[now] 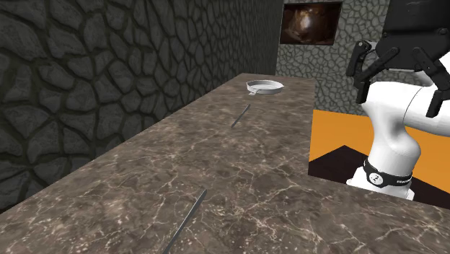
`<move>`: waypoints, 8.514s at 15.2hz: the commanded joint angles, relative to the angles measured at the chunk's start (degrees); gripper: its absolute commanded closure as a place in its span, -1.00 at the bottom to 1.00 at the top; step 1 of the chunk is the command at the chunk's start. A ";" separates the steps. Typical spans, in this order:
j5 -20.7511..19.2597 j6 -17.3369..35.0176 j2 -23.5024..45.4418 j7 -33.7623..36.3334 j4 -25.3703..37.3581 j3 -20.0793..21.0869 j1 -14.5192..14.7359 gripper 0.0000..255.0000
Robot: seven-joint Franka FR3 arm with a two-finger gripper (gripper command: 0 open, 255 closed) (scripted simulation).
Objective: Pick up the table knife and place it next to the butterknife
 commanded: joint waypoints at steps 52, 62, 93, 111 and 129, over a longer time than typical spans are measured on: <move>-5.07 23.55 69.02 -46.89 40.74 -11.28 -2.22 1.00; -5.32 20.33 67.48 -46.82 42.44 -11.40 -2.15 1.00; -11.42 18.07 39.15 -60.22 17.42 -19.17 -9.96 1.00; -18.18 22.16 28.65 -73.23 4.53 -28.53 -18.07 1.00; -17.29 32.31 33.64 -73.93 -0.84 -30.05 -17.88 1.00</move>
